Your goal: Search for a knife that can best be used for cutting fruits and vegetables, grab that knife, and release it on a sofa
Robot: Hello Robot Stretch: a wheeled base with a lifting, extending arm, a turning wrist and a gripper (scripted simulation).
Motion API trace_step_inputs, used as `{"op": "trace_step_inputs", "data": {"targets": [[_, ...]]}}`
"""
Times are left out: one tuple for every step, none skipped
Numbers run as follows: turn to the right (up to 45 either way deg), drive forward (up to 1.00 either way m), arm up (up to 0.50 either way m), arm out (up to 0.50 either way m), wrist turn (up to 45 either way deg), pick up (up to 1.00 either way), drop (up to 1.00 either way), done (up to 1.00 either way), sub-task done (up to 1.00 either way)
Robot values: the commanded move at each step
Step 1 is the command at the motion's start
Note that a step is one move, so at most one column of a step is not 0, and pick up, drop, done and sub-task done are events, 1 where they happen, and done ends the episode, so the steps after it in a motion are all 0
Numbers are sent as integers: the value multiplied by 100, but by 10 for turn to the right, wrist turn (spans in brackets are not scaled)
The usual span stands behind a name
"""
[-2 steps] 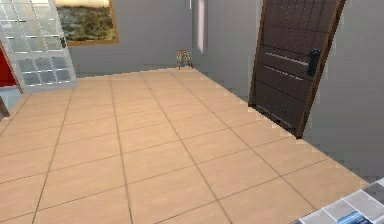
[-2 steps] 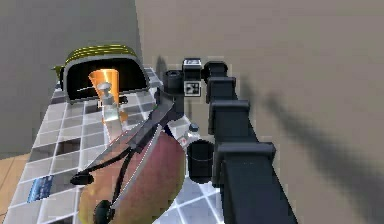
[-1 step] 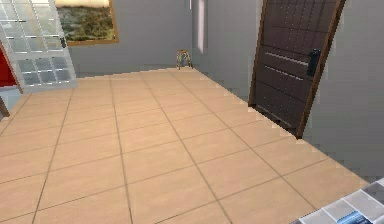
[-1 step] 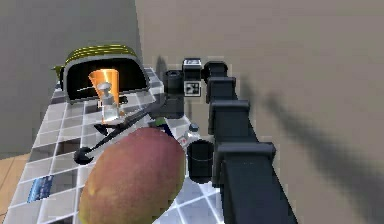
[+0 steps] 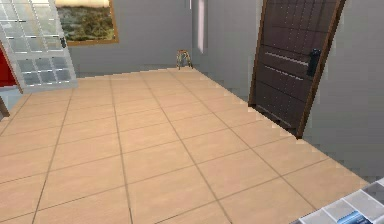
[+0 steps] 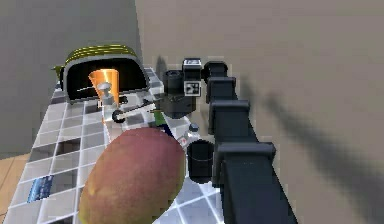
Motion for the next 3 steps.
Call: {"op": "trace_step_inputs", "data": {"targets": [[0,0,0,0,300,0,0,0,0],[0,0,-16,0,0,0,0,0,0],[0,0,0,0,0,100,0,0,0]]}}
